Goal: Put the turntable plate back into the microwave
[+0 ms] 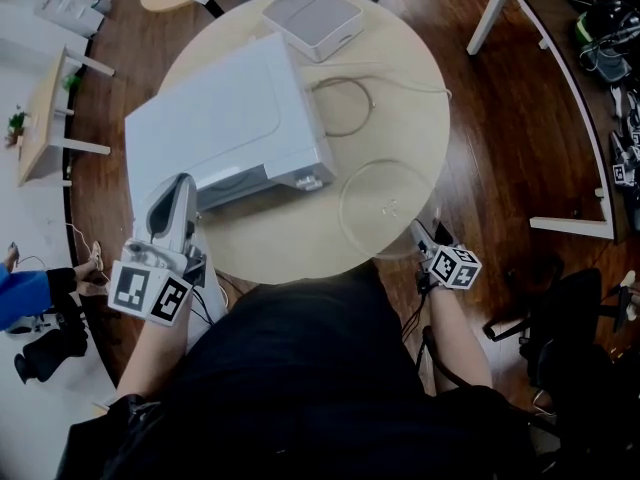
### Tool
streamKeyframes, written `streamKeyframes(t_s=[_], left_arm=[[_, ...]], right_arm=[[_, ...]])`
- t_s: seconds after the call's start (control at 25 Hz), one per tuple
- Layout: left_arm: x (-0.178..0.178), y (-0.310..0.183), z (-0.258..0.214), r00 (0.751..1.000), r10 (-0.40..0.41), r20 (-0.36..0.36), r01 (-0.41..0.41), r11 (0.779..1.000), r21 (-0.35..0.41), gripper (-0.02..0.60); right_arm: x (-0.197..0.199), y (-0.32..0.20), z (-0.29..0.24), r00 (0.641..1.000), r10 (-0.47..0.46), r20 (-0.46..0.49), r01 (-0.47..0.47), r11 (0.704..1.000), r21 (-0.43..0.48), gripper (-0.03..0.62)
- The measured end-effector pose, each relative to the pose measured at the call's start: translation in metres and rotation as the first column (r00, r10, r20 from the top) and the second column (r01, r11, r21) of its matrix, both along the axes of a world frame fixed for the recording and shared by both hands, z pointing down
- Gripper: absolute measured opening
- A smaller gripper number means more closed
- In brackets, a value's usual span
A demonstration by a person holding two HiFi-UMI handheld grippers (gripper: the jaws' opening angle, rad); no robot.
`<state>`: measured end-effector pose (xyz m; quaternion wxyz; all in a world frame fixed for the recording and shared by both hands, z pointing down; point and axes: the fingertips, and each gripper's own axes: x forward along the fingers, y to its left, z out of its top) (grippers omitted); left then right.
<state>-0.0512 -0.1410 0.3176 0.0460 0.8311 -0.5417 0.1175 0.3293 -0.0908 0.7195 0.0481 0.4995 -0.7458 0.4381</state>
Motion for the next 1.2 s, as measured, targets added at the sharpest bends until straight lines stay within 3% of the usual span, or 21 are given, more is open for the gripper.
streamKeyframes(t_s=[0.84,1.2], left_arm=[[0.005,0.005,-0.003,1.0,-0.014,0.021,0.013,1.0,0.003,-0.002],[0.004,0.005,-0.002,1.0,-0.024,0.014,0.024,1.0,-0.001,-0.002]], right_arm=[[-0.02,-0.009,0.011,0.997,-0.052,0.06,0.054,0.998,-0.023,0.303],[-0.021,-0.008,0.006,0.993,-0.05,0.107,0.054,0.998,-0.035,0.241]])
